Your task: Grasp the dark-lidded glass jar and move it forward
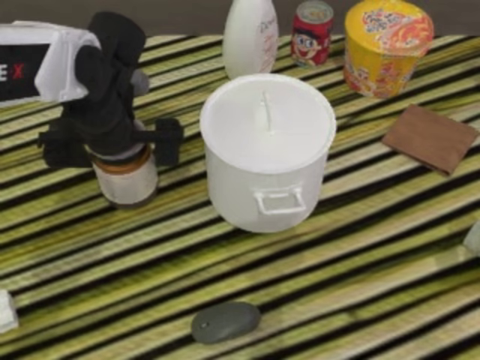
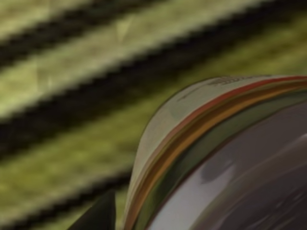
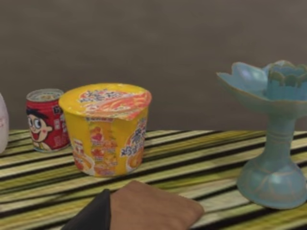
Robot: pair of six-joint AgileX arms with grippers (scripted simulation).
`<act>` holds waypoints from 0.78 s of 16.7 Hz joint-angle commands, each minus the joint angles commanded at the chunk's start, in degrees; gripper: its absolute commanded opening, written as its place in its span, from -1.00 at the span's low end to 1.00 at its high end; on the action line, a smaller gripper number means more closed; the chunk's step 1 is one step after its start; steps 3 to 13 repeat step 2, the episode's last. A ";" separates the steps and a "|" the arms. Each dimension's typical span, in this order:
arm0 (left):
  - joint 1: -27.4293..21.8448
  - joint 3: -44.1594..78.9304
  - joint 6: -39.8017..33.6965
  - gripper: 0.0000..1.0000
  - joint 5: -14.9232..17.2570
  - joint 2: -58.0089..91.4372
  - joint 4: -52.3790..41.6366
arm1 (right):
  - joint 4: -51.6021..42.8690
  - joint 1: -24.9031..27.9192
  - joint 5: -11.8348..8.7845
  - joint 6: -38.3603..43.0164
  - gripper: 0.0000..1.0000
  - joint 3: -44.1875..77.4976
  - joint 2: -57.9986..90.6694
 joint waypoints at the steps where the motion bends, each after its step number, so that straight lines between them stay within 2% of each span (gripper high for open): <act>1: 0.00 0.00 0.00 1.00 0.00 0.00 0.00 | 0.00 0.00 0.00 0.00 1.00 0.00 0.00; 13: 0.00 0.00 0.00 1.00 0.00 0.00 0.00 | 0.00 0.00 0.00 0.00 1.00 0.00 0.00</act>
